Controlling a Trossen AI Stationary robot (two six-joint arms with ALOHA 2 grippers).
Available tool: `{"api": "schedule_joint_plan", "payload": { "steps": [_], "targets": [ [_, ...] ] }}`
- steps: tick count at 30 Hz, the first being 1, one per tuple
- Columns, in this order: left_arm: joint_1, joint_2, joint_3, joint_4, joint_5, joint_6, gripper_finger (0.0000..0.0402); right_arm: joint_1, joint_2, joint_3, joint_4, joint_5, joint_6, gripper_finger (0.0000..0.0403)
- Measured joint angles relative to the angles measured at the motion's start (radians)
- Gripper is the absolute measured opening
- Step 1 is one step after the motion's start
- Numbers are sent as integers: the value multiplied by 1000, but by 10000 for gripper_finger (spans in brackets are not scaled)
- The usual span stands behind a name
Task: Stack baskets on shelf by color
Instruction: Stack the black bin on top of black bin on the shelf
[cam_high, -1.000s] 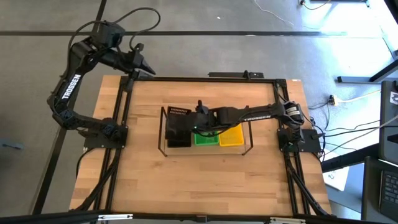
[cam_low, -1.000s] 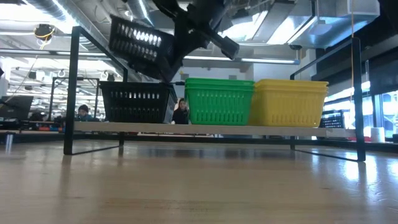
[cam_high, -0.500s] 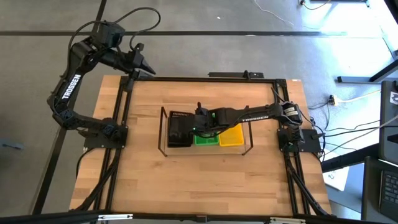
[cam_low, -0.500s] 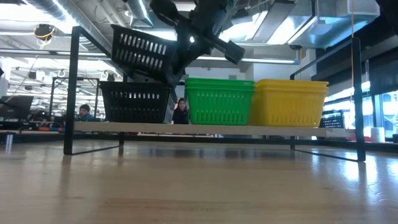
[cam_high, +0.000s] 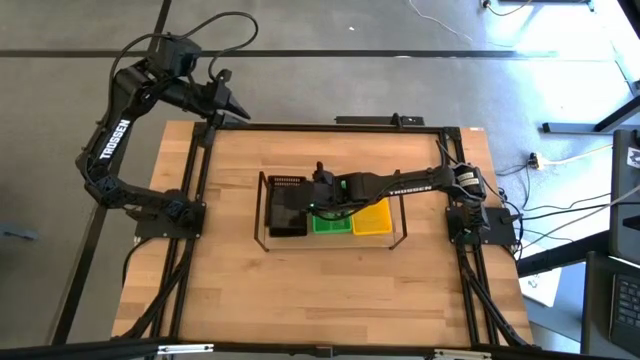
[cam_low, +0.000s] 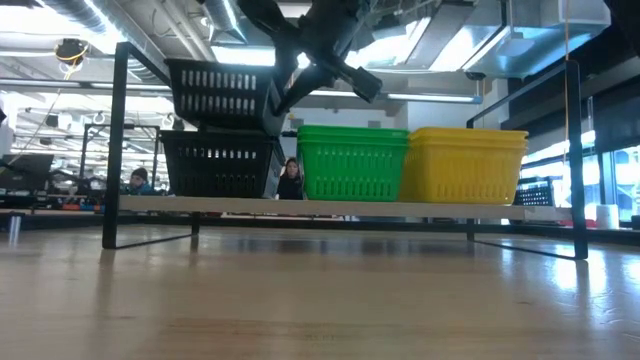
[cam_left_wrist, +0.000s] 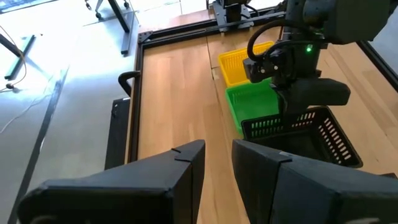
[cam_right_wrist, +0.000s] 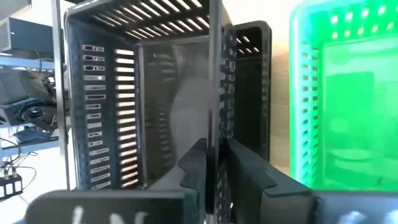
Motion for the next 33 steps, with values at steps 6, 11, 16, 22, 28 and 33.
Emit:
{"api": "schedule_joint_plan", "payload": {
  "steps": [6, 11, 16, 22, 28, 33],
  "targets": [
    [0, 0, 0, 0, -3, 0, 73, 0, 0, 0, -1, 0, -29, 46],
    [0, 0, 0, 0, -27, 0, 73, 0, 0, 0, -1, -1, -31, 37],
    [0, 0, 0, -1, -34, -1, 73, 0, 0, 0, -1, -27, -32, 49],
    [0, 0, 0, -2, -34, -1, 73, -2, 0, 0, -1, -25, -53, 78],
    [0, 0, 0, -2, -34, -1, 73, -13, 0, 0, 24, -21, -54, 85],
    [0, 0, 0, -2, -34, -1, 73, -16, 0, 0, 35, -20, -54, 86]
  ]
}}
